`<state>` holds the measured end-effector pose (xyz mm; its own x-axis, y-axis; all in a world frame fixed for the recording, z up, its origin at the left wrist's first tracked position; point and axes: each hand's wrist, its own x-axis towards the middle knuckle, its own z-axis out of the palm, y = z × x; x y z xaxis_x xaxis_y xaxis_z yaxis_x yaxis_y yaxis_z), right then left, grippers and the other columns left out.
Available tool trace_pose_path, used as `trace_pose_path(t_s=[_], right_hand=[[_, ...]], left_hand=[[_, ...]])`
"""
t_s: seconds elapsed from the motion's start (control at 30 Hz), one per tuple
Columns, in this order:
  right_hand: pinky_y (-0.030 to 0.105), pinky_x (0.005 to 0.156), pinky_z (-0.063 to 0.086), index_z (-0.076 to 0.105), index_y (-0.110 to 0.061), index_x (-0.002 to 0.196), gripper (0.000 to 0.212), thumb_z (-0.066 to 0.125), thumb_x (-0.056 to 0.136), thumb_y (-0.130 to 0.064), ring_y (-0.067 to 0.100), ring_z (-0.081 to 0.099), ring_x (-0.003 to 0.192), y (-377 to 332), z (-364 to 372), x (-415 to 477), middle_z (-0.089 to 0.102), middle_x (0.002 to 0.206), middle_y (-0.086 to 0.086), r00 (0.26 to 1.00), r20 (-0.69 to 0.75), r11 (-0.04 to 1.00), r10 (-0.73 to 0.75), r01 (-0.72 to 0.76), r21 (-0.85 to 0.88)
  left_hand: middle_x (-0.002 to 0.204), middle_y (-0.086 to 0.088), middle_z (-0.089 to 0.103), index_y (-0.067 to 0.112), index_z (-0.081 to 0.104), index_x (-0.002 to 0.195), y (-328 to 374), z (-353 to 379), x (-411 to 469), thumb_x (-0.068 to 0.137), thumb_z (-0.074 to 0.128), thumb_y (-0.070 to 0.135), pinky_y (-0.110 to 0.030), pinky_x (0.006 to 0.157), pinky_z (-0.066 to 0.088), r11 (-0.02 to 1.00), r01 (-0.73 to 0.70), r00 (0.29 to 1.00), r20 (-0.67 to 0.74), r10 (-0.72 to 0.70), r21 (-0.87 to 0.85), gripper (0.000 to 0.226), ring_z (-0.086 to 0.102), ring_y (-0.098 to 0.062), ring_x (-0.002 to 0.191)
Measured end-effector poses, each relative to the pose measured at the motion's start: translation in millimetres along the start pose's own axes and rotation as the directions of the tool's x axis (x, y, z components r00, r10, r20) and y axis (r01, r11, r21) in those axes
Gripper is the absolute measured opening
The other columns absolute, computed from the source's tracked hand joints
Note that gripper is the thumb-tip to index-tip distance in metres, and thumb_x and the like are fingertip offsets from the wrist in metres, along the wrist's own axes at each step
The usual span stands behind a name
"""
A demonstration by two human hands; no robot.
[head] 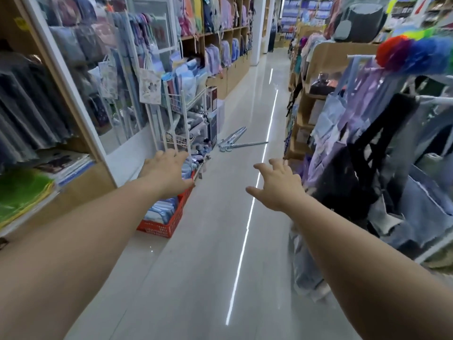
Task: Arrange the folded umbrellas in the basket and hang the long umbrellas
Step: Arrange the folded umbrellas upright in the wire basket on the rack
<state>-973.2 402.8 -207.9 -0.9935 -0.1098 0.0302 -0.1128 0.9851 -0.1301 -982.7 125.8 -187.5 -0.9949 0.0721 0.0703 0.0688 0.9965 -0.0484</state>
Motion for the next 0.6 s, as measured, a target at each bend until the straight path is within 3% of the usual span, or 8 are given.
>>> trace_pose_path(t_s=[0.37,0.6], right_hand=[[0.052,0.107,0.035,0.029,-0.035,0.150,0.073,0.050,0.088,-0.068,0.031,0.033,0.140,49.6,45.5,300.0,0.027,0.157,0.005,0.992,0.127,1.000,0.017,-0.020,0.022],[0.050,0.106,0.040,0.030,-0.037,0.149,0.073,0.049,0.087,-0.069,0.029,0.037,0.137,91.1,63.0,476.0,0.032,0.155,0.001,0.985,0.172,0.997,0.028,-0.040,0.065]], left_hand=[[0.141,-0.007,0.046,0.032,0.029,0.151,-12.7,89.9,310.1,0.083,0.060,0.061,-0.046,0.102,0.043,0.991,0.029,0.992,0.127,-0.013,-0.128,0.080,0.043,-0.032,0.129],[0.125,-0.004,0.053,0.029,0.044,0.135,-22.6,111.1,485.0,0.081,0.056,0.064,-0.045,0.095,0.048,0.993,0.055,0.985,0.170,-0.036,-0.107,0.066,0.049,-0.030,0.118]])
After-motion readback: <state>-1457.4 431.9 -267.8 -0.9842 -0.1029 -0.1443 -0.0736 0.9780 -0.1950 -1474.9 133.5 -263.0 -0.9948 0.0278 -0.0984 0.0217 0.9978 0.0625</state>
